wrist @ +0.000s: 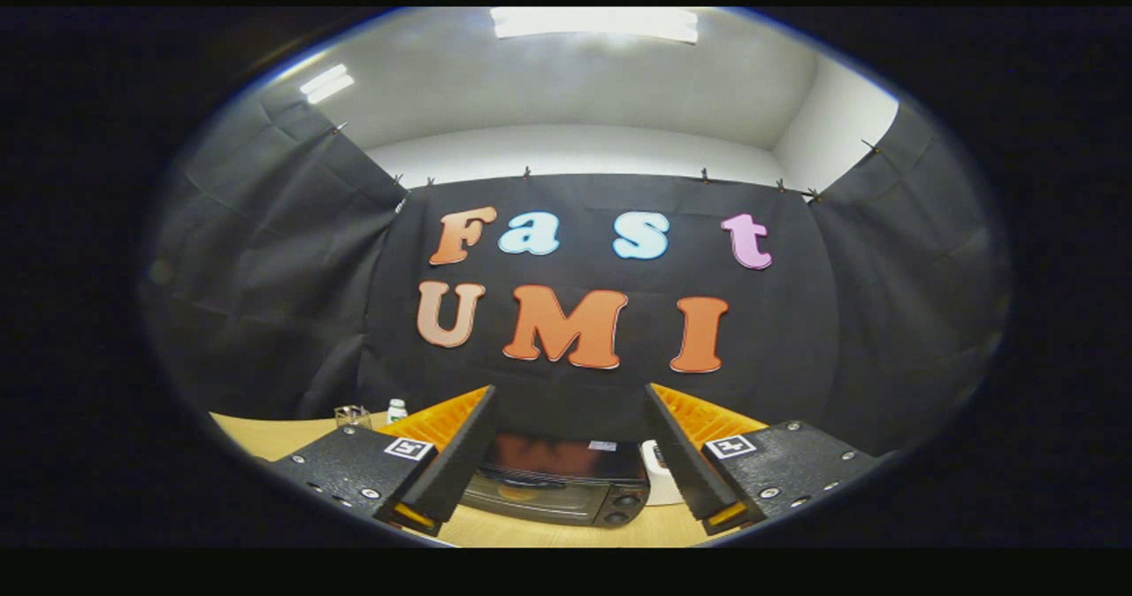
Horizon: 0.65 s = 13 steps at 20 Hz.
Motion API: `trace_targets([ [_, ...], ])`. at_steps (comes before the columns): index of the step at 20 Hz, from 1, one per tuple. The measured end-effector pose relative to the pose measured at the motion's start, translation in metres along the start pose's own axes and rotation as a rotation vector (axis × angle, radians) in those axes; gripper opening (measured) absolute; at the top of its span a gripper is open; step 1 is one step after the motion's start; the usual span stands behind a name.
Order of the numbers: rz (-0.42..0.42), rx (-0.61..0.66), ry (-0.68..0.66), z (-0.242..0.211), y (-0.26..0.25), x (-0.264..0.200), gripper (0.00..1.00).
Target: Open the toaster oven, put the food inside, and close the toaster oven door.
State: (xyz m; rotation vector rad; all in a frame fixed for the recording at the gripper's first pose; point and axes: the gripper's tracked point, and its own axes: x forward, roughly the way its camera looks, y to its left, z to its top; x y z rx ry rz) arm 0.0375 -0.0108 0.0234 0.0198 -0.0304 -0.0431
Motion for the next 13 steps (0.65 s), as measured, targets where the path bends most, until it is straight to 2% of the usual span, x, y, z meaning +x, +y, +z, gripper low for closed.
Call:
trace_targets([
  [13,0.013,0.047,-0.023,0.018,-0.002,-0.002,0.96],
])
